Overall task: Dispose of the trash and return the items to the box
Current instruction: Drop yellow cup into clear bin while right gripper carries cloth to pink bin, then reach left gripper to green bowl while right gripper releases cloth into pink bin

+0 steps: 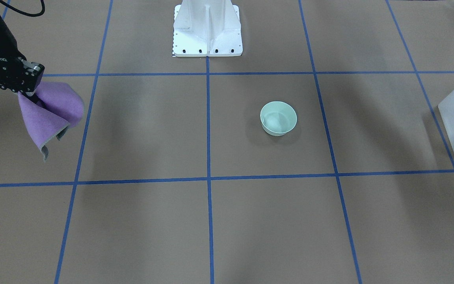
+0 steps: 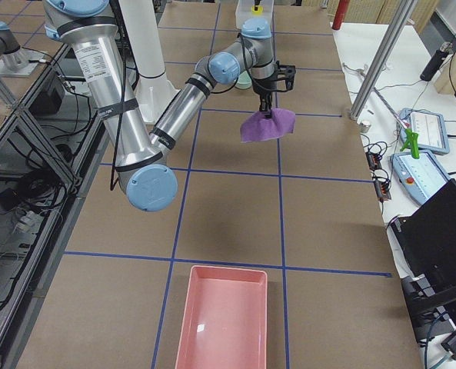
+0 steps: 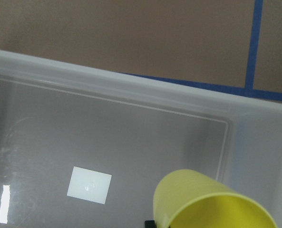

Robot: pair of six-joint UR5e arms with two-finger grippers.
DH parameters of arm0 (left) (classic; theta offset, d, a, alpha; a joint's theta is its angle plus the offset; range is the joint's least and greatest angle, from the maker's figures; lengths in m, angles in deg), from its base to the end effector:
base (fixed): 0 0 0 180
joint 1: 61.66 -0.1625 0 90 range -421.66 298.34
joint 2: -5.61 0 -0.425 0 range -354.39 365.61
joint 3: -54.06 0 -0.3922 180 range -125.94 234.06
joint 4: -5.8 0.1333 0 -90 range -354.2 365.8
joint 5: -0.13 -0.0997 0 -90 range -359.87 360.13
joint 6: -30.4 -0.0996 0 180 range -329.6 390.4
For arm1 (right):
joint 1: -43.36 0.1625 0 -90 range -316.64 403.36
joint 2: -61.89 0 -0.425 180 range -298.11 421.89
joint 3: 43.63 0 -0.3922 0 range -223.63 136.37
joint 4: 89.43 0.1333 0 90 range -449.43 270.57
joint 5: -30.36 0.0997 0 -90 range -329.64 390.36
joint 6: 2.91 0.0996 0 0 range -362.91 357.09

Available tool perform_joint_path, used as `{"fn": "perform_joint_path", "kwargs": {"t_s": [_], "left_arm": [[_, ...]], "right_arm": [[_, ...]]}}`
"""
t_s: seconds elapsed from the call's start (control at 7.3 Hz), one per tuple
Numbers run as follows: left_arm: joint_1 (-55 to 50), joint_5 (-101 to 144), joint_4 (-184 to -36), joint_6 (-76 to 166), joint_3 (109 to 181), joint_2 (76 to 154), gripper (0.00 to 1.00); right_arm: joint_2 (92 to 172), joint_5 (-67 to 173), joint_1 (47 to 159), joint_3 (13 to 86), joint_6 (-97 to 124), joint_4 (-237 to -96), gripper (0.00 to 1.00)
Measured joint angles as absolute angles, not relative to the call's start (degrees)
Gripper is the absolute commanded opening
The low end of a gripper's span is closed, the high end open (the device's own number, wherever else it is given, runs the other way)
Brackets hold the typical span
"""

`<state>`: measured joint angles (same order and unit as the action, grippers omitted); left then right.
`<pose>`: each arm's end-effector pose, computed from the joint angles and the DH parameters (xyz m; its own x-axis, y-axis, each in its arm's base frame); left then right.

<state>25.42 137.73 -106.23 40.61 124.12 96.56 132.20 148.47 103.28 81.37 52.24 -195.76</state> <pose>-0.0352 -0.4834 0.7768 0.6698 -0.1045 -0.7351 0.0690 0.9945 -0.0785 -0.1772 -0.4782 0.2496 0.6749 0.1596 0.7204 -0.2815 0.9582 0.0514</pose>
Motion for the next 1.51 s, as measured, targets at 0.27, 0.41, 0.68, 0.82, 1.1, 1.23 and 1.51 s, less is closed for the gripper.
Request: {"fn": "perform_joint_path", "kwargs": {"t_s": [0.27, 0.41, 0.68, 0.82, 1.1, 1.23, 1.51], "left_arm": [[25.3, 137.4, -112.2, 40.2, 120.8, 96.6, 0.99], [25.3, 137.4, -113.8, 39.4, 121.1, 96.6, 0.99], [26.0, 137.5, -111.5, 38.0, 125.6, 96.6, 0.99], [26.8, 137.7, -107.5, 37.9, 129.0, 96.9, 0.99], [28.0, 137.8, -93.1, 39.1, 140.1, 100.1, 0.99], [28.0, 137.8, -87.0, 42.8, 146.2, 101.6, 0.99], [23.2, 137.8, -83.6, 58.1, 156.5, 103.0, 0.99]], "right_arm": [[132.9, 148.5, 105.4, 82.1, 52.1, -196.8, 0.00], [133.7, 148.6, 106.6, 82.7, 52.0, -196.9, 0.00], [136.0, 149.0, 110.3, 84.5, 48.3, -198.3, 0.00], [137.2, 149.1, 113.2, 85.7, 41.7, -201.8, 0.00], [140.3, 149.0, 119.5, 86.4, 26.9, -207.2, 0.00], [142.9, 149.0, 122.9, 85.9, 19.4, -207.9, 0.00], [147.8, 149.0, 129.7, 82.2, 6.4, -207.6, 0.00]]}}
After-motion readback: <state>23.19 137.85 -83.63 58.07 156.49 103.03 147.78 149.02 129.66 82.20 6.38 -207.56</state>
